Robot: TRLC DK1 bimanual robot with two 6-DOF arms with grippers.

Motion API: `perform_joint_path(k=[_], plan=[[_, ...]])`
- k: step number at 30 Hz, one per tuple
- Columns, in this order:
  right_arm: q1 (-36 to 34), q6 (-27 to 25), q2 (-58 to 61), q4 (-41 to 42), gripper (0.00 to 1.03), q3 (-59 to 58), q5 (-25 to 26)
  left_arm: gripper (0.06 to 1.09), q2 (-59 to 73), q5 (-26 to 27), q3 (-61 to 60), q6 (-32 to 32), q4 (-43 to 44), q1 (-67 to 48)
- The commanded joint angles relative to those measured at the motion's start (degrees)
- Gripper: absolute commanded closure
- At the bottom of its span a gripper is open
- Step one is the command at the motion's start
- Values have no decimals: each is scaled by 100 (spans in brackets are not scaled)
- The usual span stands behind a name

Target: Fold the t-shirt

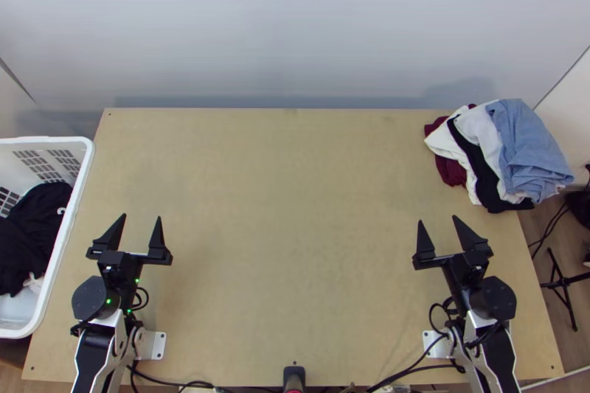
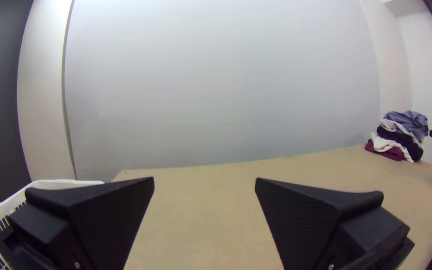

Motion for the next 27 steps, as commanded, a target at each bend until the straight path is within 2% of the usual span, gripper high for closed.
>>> perform_joint_path(k=[1,14,17,23,27], plan=[[0,-11,1,2,3,2,-2,10,3,1,-5,-2,1,1],[9,-2,1,2,3,2,7,10,-6,80,-5,-72,19,-70],[-17,-37,1,2,3,2,7,10,-6,124,3,-687,-16,-140],[-167,-204,-8,2,3,2,7,10,-6,133,-5,-1012,1,-193],[-158,-239,10,-7,3,-7,15,10,-6,142,-5,-705,-7,-228]])
